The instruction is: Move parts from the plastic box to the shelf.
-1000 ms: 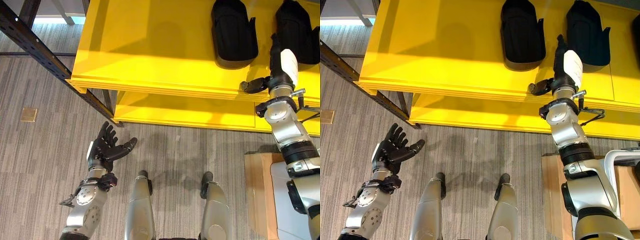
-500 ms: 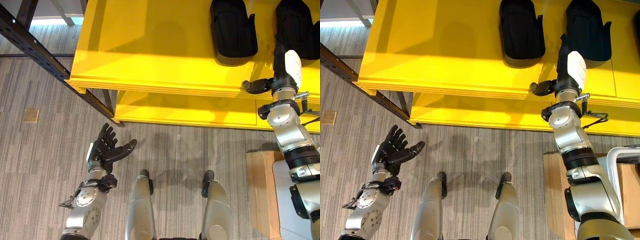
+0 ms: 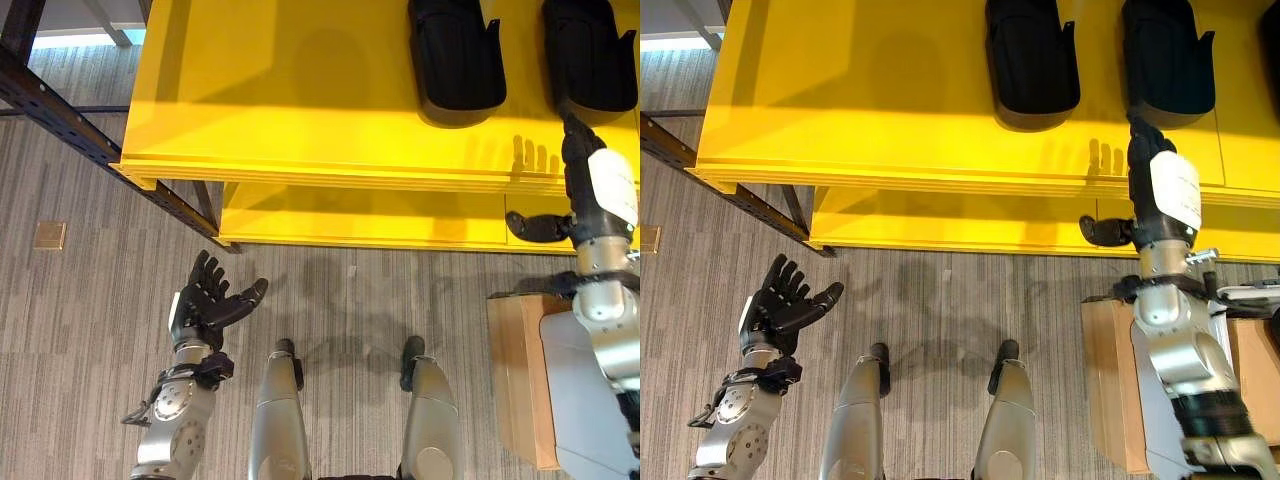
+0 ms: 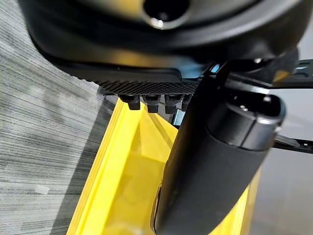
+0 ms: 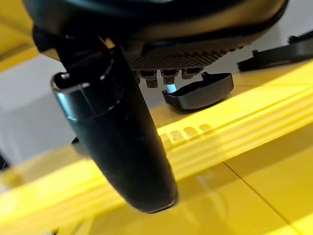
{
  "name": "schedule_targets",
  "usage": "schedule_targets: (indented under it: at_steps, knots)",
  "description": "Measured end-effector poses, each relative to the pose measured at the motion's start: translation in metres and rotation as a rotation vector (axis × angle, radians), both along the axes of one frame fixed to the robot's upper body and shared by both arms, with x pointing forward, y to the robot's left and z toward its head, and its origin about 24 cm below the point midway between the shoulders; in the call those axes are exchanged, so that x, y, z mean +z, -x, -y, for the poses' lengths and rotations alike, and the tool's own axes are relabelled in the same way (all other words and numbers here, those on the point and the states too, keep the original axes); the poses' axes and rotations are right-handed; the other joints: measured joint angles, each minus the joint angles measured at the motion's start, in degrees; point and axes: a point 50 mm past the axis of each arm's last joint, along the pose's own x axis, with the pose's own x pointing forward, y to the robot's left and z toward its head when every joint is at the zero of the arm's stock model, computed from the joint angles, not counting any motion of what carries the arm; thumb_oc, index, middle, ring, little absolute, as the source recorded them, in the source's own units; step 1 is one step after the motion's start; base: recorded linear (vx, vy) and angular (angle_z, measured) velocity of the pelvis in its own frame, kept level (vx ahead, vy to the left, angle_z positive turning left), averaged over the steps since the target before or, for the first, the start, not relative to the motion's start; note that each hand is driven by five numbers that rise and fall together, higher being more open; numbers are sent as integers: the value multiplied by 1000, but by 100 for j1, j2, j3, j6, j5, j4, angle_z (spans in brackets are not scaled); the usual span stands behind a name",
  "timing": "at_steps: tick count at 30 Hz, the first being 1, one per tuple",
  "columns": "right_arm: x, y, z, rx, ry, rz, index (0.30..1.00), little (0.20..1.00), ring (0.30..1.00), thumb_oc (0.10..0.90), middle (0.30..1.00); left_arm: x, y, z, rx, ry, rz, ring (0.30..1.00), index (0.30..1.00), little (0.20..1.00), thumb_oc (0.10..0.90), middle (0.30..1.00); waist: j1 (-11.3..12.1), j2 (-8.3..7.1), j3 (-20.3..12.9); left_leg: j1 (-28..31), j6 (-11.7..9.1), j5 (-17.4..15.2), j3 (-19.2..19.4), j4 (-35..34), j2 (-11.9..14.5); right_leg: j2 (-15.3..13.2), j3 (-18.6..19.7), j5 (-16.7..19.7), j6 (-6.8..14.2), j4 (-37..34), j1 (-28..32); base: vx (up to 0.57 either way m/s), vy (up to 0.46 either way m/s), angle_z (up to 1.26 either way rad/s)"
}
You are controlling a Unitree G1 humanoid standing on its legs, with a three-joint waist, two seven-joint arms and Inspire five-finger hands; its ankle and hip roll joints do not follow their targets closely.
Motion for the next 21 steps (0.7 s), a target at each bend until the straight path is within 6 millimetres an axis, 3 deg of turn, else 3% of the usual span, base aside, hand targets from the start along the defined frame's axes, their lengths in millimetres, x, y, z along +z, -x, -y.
schedule_targets:
  at_steps: [7,21]
  knots:
    - [12,17,10,24,219,-72,1000,1000,1000,900,1000,-1,8,0,-3,-2,-7,1000,1000,1000,900,1000,-39,-40,3,-10,-1,0,9,-15,5,4,16,-1,2,7,-36,0,0,0]
    - [48,14,6,80,515,-132,1000,1000,1000,900,1000,1,8,-2,-3,-10,0,1000,1000,1000,900,1000,-9,-133,-1,10,-8,5,2,-12,2,5,2,-4,3,10,-6,0,0,0]
